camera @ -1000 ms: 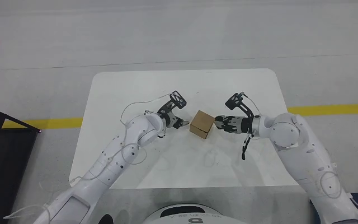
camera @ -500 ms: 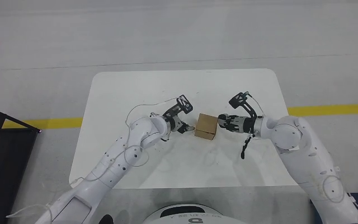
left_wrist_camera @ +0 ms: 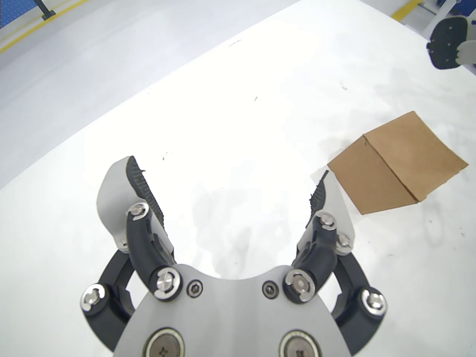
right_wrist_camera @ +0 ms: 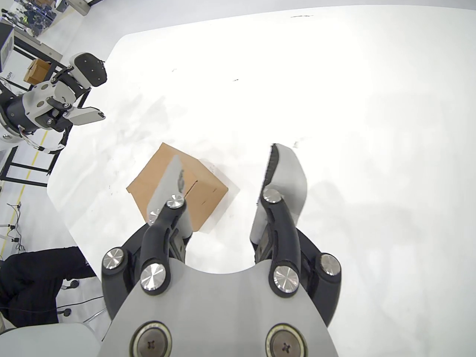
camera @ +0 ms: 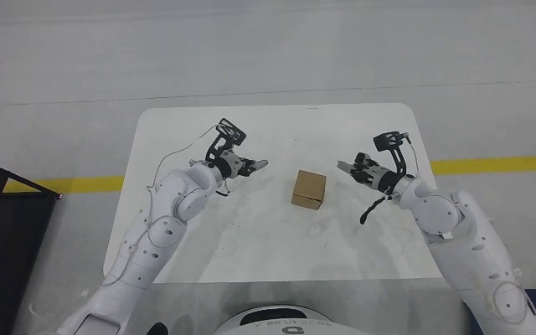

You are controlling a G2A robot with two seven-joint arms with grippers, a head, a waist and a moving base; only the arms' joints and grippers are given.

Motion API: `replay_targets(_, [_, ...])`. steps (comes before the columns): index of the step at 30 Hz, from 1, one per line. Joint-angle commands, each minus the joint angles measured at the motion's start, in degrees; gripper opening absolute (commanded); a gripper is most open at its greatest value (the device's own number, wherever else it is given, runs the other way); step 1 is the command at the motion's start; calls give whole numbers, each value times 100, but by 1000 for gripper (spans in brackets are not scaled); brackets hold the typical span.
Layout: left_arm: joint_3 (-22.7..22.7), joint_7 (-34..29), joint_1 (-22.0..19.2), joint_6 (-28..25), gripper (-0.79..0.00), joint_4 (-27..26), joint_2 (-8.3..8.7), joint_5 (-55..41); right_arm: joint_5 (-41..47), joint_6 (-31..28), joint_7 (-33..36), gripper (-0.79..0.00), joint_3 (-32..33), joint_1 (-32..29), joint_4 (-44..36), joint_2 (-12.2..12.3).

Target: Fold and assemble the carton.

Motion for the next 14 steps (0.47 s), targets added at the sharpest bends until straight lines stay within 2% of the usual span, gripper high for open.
replay_targets(1, [0, 0, 0, 0, -1, 0, 0, 0, 0, 0, 0, -219, 0, 0, 0, 0])
replay_targets(5, [0, 0, 0, 1, 0, 0, 0, 0, 0, 0, 0, -68, 0, 0, 0, 0])
replay_targets(8, [0, 0, 0, 1, 0, 0, 0, 0, 0, 0, 0, -14, 0, 0, 0, 0])
replay_targets(14, [0, 0, 0, 1, -1, 0, 0, 0, 0, 0, 0, 0, 0, 0, 0, 0])
